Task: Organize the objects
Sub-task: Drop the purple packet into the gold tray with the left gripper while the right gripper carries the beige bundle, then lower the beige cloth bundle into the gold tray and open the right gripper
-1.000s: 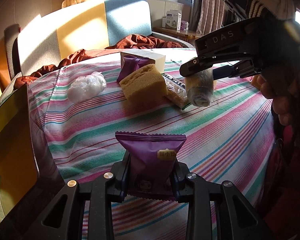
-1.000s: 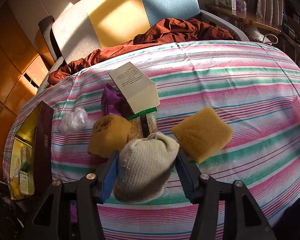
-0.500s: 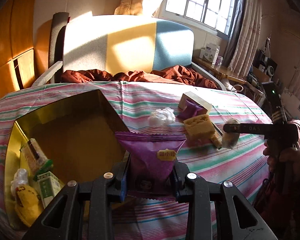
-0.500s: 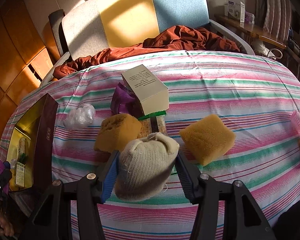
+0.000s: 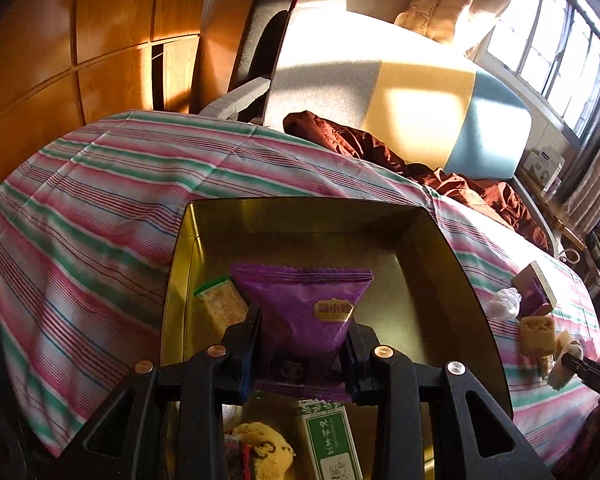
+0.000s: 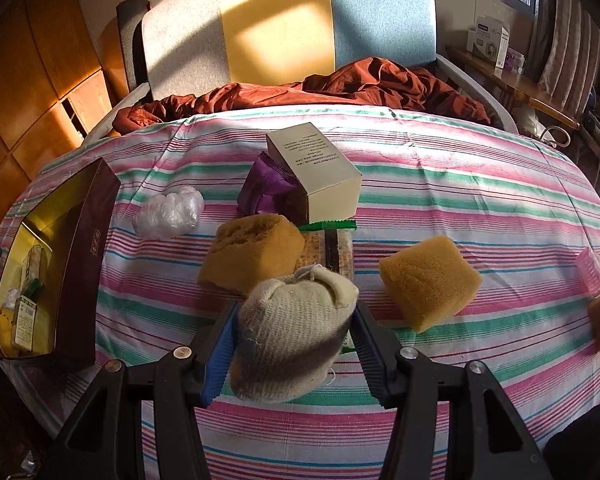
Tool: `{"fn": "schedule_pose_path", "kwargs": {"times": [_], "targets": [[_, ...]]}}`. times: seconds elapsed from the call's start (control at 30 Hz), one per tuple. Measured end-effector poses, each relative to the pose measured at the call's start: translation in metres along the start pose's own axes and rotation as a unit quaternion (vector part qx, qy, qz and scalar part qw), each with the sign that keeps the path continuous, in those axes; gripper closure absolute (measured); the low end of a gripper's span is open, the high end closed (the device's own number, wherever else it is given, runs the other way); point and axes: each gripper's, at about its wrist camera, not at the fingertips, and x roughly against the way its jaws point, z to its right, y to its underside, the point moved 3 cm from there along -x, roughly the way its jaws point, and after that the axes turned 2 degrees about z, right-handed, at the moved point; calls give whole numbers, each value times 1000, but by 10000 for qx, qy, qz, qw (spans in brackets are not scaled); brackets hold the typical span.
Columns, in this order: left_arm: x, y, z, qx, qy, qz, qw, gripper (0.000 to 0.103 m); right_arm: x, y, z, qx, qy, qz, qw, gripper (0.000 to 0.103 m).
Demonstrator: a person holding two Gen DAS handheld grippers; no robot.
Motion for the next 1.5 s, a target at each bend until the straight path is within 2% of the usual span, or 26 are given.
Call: {"fn": "schedule_pose_path", "kwargs": {"times": [0.13, 0.27, 0.43, 0.53, 0.6, 0.63, 0.87, 0.97, 1.2, 1.37, 1.5], "targets": [[-15, -3, -7, -29, -147, -125, 9998, 69, -5, 2, 0, 31, 62, -107, 9999, 47], [-37, -8, -18, 292, -90, -464, 9985, 69, -6, 2, 3, -21, 47, -121, 9999, 47], [-60, -24, -16, 316, -127, -654, 9973, 68, -8, 2, 1, 25, 46, -155, 9999, 47], [-78, -32, -17, 333, -339, -733, 9962, 64, -8, 1, 2, 4, 21, -148, 9999, 47], [-83, -33, -18, 375, -378, -755, 9957, 51, -8, 1, 3, -12, -7, -160, 9999, 47], [-83, -33, -18, 351, -409, -715, 9960, 47, -9, 1, 3, -13, -12, -175, 9998, 47], [-48, -19, -19, 246, -443, -341, 9981, 45, -14, 3, 0, 65, 31, -299, 9995, 47], [-23, -5, -15, 130, -515, -89, 9985, 43, -18, 4, 2, 54, 127, -390, 9991, 47], [39, 27, 3, -93, -392, 548, 9977, 37, -15, 6, 0, 78, 178, -347, 9992, 47], [68, 46, 12, -335, -372, 729, 9961, 34, 1, 3, -16, 9, -168, -148, 9997, 48], [79, 58, 15, -569, -434, 771, 9945, 34, 14, 3, -69, 390, -630, -4, 9973, 49]]}}
